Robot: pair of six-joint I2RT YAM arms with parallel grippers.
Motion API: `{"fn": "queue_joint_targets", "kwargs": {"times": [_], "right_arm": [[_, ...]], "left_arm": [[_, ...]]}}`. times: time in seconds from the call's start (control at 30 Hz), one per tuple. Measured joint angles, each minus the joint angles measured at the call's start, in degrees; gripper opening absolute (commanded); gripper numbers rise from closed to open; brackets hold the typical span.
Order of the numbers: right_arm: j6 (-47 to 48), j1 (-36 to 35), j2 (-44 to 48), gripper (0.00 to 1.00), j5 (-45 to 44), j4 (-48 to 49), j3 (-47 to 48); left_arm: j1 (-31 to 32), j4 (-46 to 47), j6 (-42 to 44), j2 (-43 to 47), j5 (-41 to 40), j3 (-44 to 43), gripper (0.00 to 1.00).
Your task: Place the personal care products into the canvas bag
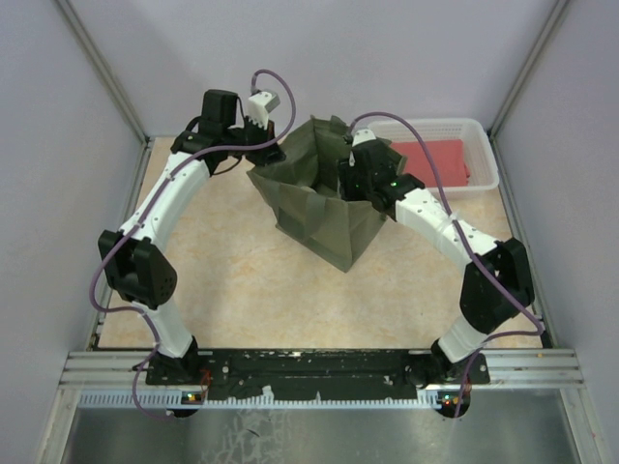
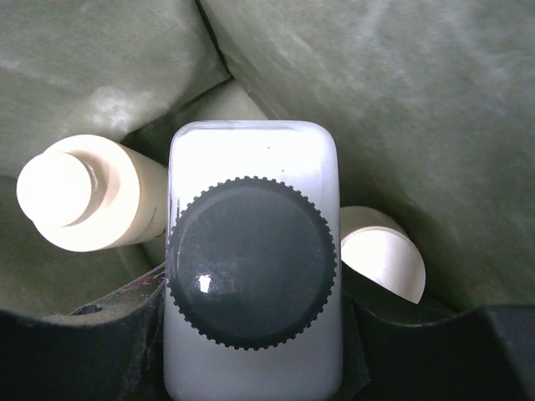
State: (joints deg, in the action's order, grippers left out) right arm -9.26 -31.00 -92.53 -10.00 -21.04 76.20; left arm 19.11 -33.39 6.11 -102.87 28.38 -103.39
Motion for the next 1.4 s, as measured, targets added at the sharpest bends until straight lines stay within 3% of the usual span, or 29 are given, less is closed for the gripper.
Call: {"fn": "queue_joint_targets", "kwargs": {"times": [0.57,1.1,1.4], "right_arm": [[3.5,-2.3,-0.9,0.00,3.4,3.8,0.1],[5.0,-5.8,-8.5,0.00,6.4,13.0,5.2],[5.0,-6.0,-15.1,0.00,6.2,11.6,12.9]], "left_arm": [[0.0,0.0,-0.3,0.0,0.2,0.0,0.00],[-0.1,0.0,-0.3,0.0,0.2,0.0,0.00],[-0.2,-0.7,-0.3,0.0,0.1,-0.1,0.00]]}}
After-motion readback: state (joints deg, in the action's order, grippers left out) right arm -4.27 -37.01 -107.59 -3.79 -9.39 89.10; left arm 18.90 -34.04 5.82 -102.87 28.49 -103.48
